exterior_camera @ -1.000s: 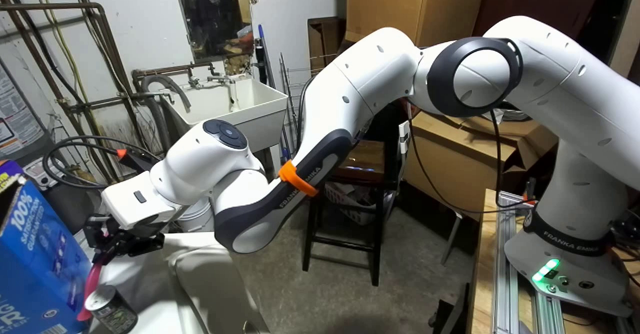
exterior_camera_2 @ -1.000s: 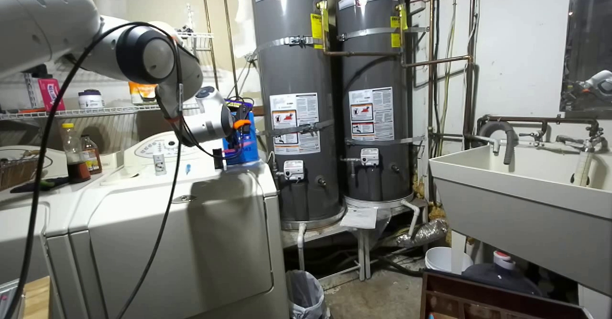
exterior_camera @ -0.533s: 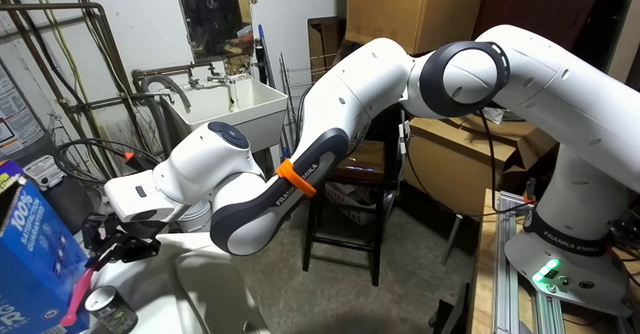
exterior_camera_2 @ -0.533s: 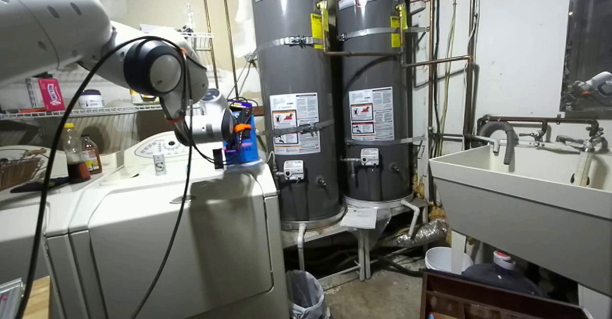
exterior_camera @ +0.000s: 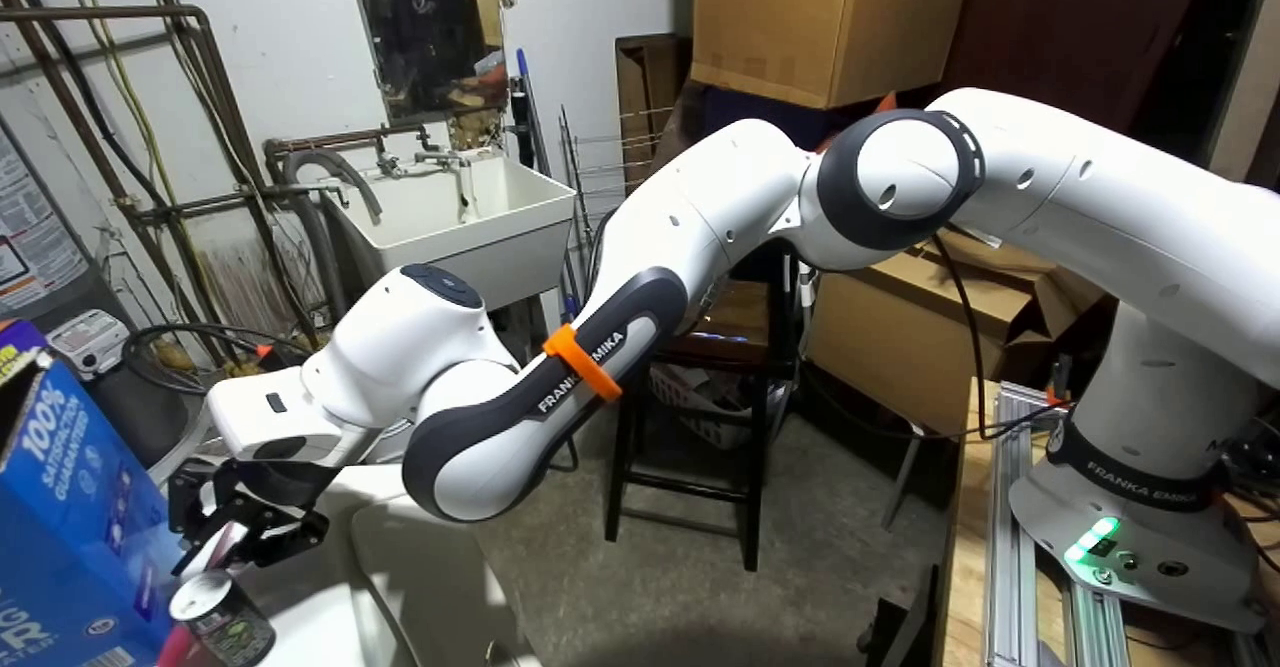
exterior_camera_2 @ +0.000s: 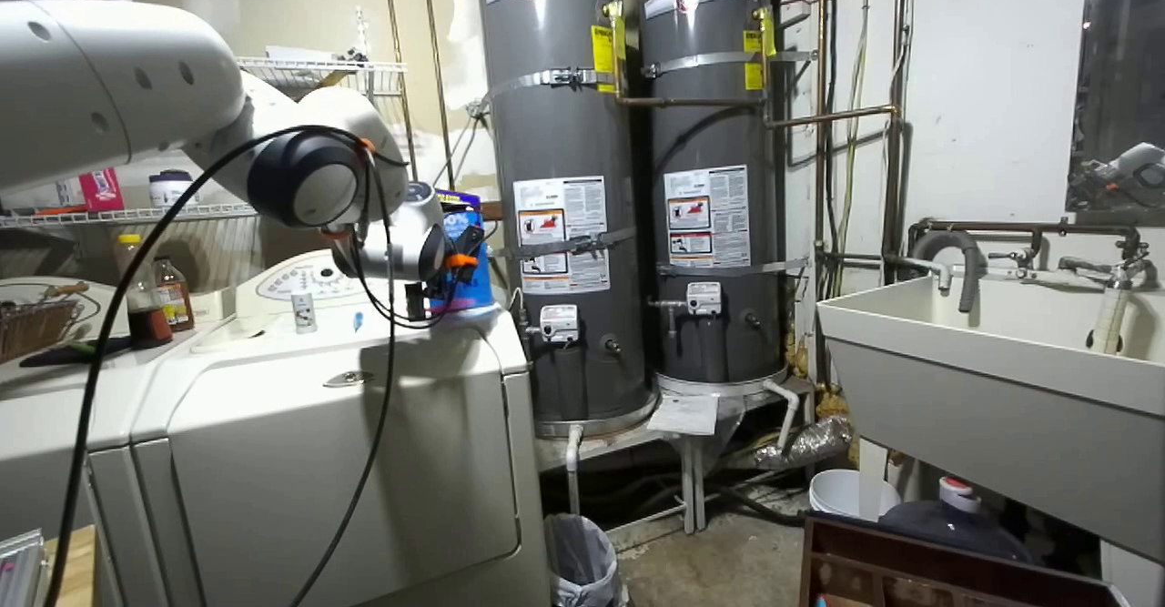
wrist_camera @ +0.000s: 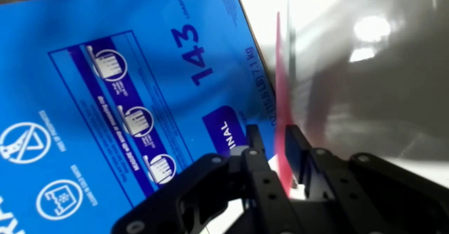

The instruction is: Move the pink thing from the utensil organizer to the washing machine

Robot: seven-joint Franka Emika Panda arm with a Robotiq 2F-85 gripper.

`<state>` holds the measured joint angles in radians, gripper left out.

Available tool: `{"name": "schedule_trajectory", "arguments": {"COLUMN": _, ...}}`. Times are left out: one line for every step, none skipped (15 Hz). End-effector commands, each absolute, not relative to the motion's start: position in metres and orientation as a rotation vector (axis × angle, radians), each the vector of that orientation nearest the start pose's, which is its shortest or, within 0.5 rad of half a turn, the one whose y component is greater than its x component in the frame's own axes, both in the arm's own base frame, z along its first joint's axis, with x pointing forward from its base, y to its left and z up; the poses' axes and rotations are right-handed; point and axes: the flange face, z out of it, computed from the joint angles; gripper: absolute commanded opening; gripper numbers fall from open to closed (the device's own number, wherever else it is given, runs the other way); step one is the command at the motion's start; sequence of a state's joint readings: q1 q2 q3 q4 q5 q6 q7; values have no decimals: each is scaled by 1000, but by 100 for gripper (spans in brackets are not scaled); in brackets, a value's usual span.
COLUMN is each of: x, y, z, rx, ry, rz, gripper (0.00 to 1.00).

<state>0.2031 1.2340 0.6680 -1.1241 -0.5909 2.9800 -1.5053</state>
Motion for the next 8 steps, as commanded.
{"name": "schedule_trajectory", "arguments": {"x": 661, "y": 477, "z": 224, "rx": 1156, "ry": 2491, "rz": 1224, "gripper": 56}}
{"name": "schedule_trajectory", "arguments": {"x": 661, "y": 479, "z": 226, "rx": 1165, "ry": 2484, "rz": 1216, "gripper": 64}}
{"name": "schedule_trajectory", "arguments": {"x": 660, "y": 482, "z": 230, "rx": 1159, "ry": 2470, "rz": 1202, "gripper": 71}}
{"name": "schedule_trajectory", "arguments": {"x": 657, "y": 483, "z": 234, "rx": 1149, "ry": 2457, "rz": 1174, "gripper": 79}}
{"name": "schedule_trajectory", "arguments": {"x": 654, "y": 485, "z": 238, "rx": 1141, "ry": 2439, "rz": 1144, "gripper": 85}}
{"name": "schedule_trajectory", "arguments": {"x": 652, "y": 485, "z": 243, "rx": 1148, "ry": 2412, "rz": 1114, "gripper": 91}}
{"name": "schedule_trajectory", "arguments": {"x": 650, "y": 485, "z": 247, "rx": 1160, "ry": 2379, "rz": 1093, "gripper": 98}}
{"name": "schedule_trajectory", "arguments": {"x": 651, "y": 483, "z": 254, "rx": 1172, "ry": 2322, "rz": 1084, "gripper": 100}}
